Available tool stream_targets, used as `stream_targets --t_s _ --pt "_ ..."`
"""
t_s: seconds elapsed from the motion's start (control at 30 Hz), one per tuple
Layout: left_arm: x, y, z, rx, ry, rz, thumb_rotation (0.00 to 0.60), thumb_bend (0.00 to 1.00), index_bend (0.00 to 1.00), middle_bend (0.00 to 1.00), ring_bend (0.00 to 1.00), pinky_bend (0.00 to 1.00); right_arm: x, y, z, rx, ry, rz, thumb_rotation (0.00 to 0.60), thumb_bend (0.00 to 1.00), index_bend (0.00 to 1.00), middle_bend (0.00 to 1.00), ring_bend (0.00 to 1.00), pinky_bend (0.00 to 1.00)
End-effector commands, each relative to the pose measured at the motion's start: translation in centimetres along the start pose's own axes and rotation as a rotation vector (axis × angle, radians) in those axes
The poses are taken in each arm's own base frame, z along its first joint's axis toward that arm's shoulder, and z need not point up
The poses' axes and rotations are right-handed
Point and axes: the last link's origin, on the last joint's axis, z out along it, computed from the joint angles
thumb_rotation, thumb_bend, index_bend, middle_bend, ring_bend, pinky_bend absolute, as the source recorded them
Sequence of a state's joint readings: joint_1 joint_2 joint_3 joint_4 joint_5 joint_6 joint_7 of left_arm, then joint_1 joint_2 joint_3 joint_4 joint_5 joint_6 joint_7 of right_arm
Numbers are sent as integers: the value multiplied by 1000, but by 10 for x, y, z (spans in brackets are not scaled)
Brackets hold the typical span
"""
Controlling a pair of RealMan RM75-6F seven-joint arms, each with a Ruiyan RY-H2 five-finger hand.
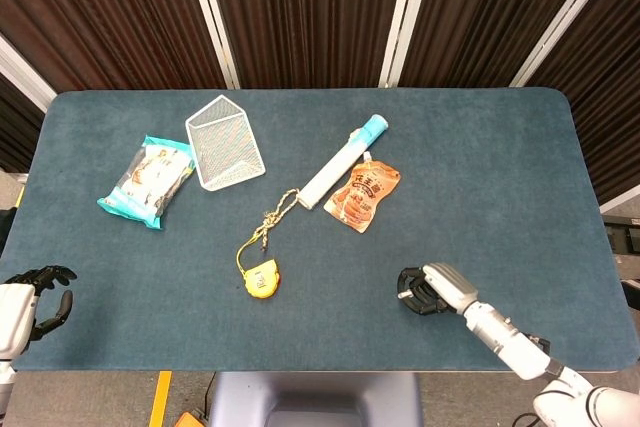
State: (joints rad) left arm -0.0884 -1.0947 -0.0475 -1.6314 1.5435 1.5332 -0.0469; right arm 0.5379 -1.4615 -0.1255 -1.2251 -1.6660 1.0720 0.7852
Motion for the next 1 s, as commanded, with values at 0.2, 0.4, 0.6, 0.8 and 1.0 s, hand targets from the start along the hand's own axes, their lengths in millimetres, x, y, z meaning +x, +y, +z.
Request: stream_targets --t_s 0.2,0.4,0.6,0.8,1.0 --pt "0 0 0 -1 0 1 600 495 447 488 485 563 3 6 3 -6 -28 -2 600 542 668 944 1000 975" --pt "0 1 0 -1 0 1 600 495 446 488 485 563 5 5 2 -6 -29 -6 600 542 649 944 1000 975" --pt "-1 1 1 -1 -2 2 600 495 446 487 485 563 6 6 2 -8 -33 -9 600 542 642 944 1000 975" --pt "-1 0 1 -1 -2 1 600 495 446 487 485 563 7 6 2 -12 -34 -23 600 542 631 944 1000 975" --pt "-1 0 1 0 -5 2 600 496 447 488 485 563 8 6 2 -15 -36 -32 600 542 629 944 1000 975"
